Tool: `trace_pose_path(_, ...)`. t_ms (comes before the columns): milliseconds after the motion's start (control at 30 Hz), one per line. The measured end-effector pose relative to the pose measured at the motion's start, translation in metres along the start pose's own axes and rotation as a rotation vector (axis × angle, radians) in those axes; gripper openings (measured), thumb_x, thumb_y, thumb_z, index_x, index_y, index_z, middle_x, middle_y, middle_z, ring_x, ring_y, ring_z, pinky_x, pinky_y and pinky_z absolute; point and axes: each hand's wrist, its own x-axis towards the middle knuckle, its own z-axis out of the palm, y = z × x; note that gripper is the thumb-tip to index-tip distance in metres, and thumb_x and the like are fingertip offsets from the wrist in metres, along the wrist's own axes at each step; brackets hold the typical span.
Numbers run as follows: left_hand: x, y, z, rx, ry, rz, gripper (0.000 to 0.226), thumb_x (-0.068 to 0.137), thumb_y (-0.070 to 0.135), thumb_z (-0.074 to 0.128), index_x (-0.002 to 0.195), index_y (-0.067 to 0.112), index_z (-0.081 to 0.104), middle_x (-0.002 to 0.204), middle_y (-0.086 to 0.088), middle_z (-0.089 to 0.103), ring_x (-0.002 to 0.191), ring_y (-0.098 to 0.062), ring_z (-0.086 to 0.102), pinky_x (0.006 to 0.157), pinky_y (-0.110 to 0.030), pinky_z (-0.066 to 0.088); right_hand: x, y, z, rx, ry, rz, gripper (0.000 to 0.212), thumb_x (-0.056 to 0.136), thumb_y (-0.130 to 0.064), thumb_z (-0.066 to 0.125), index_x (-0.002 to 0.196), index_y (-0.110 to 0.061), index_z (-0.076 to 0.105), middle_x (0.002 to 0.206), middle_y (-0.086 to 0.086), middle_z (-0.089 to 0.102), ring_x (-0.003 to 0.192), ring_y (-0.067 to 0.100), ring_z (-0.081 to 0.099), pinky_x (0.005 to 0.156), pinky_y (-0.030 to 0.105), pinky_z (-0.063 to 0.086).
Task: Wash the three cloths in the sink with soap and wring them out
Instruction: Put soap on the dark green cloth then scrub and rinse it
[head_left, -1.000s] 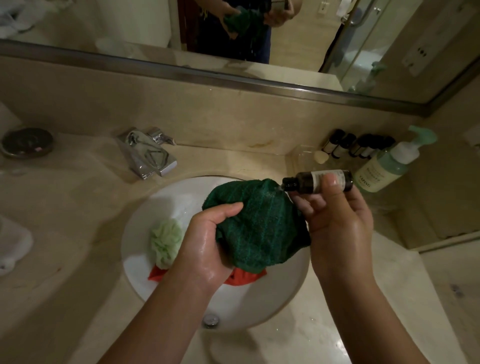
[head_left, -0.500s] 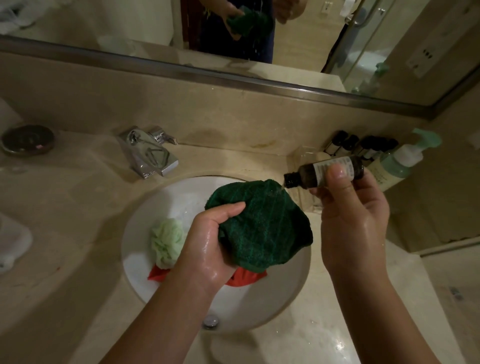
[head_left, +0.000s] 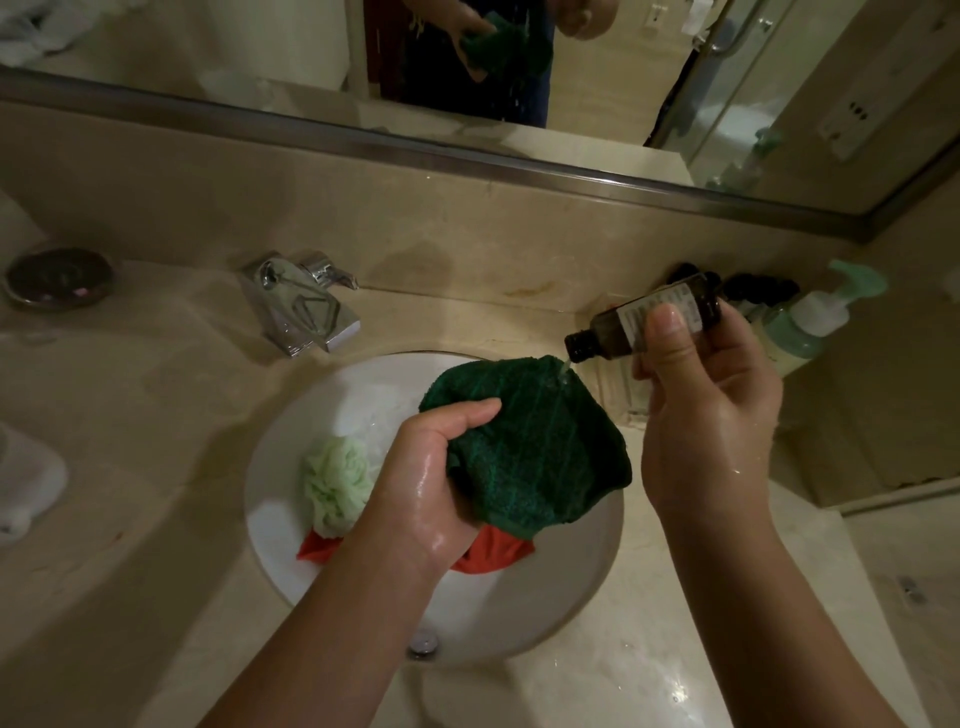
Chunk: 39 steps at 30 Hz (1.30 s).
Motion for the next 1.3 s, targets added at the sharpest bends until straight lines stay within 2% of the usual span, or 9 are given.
trace_pose_path(233,-0.001,0.0,0.001,-0.035,-0.046,0.057,0.028,0.072,0.015,0.056,0.088,0.01,0.078,0.102,-0.013,0.074,0.089,-0.03,0.073,0.075,-0.043,0.053,-0.012,0.011,-0.005,0.161,0.002,0.149,0.037,0.074,-0.038,0.07,0.095,-0.01,0.059,0.069,0.003,0.046,0.062,0.008,0.048,0.066,0.021,0.044)
trace_pose_path(400,-0.002,0.0,0.0,-0.031,-0.055,0.09,0.034,0.074,0.015,0.054,0.103,0.01,0.072,0.106,-0.014,0.073,0.094,-0.031,0.072,0.076,-0.044,0.055,-0.023,0.023,-0.013,0.158,0.008,0.148,0.05,0.073,-0.044,0.077,0.1,-0.007,0.056,0.074,-0.001,0.058,0.07,0.009,0.056,0.071,0.021,0.05)
trace_pose_path(533,-0.002,-0.001,0.0,-0.024,-0.017,0.103,0.03,0.071,0.014,0.057,0.095,0.01,0.073,0.099,-0.012,0.075,0.086,-0.029,0.073,0.073,-0.042,0.053,-0.033,0.027,-0.017,0.067,0.026,0.087,0.025,0.082,-0.015,0.068,0.097,-0.005,0.051,0.077,-0.008,0.063,0.07,0.002,0.06,0.065,0.016,0.051)
trace_pose_path(733,0.0,-0.002,-0.005,0.064,0.024,0.131,0.049,0.066,0.016,0.06,0.113,0.009,0.068,0.105,-0.012,0.074,0.094,-0.03,0.072,0.078,-0.043,0.054,-0.043,0.033,-0.022,-0.161,0.067,0.042,0.028,0.075,-0.011,0.076,0.085,-0.014,0.05,0.081,-0.004,0.069,0.079,0.016,0.068,0.073,0.032,0.058)
trace_pose_path(900,-0.001,-0.008,-0.003,0.063,-0.014,0.092,0.033,0.072,0.018,0.056,0.096,0.007,0.075,0.1,-0.015,0.074,0.085,-0.029,0.074,0.072,-0.04,0.051,-0.049,0.042,-0.02,0.011,0.136,0.325,0.031,0.065,-0.022,0.073,0.082,-0.008,0.051,0.074,0.009,0.062,0.068,0.017,0.064,0.063,0.026,0.053)
trace_pose_path(1033,0.004,-0.01,-0.007,0.004,0.027,0.104,0.04,0.073,0.018,0.056,0.109,0.011,0.071,0.107,-0.012,0.073,0.095,-0.03,0.071,0.078,-0.044,0.052,-0.048,0.051,-0.025,0.397,0.112,0.531,0.02,0.071,-0.008,0.065,0.077,-0.012,0.046,0.067,0.004,0.059,0.066,0.015,0.057,0.068,0.028,0.041)
trace_pose_path(1100,0.006,-0.011,-0.01,-0.015,0.037,0.103,0.036,0.076,0.017,0.055,0.107,0.01,0.072,0.108,-0.014,0.073,0.098,-0.032,0.07,0.082,-0.047,0.051,-0.047,0.056,-0.028,0.489,0.079,0.583,0.031,0.069,0.002,0.068,0.067,-0.014,0.041,0.068,0.006,0.059,0.071,0.017,0.061,0.071,0.029,0.041)
trace_pose_path(1200,0.01,-0.014,-0.015,-0.023,0.043,0.09,0.027,0.084,0.015,0.051,0.097,0.01,0.074,0.101,-0.014,0.074,0.086,-0.031,0.073,0.075,-0.044,0.051,-0.048,0.062,-0.036,0.512,0.011,0.606,0.035,0.072,0.004,0.067,0.06,-0.014,0.038,0.078,0.012,0.06,0.075,0.019,0.065,0.073,0.029,0.043)
trace_pose_path(1300,0.016,-0.02,-0.019,-0.014,0.083,0.078,0.029,0.088,0.014,0.05,0.107,0.009,0.071,0.105,-0.014,0.074,0.091,-0.031,0.072,0.076,-0.044,0.052,-0.049,0.074,-0.044,0.311,-0.011,0.586,0.033,0.072,-0.002,0.071,0.069,-0.014,0.041,0.082,0.015,0.056,0.076,0.023,0.058,0.071,0.033,0.04)
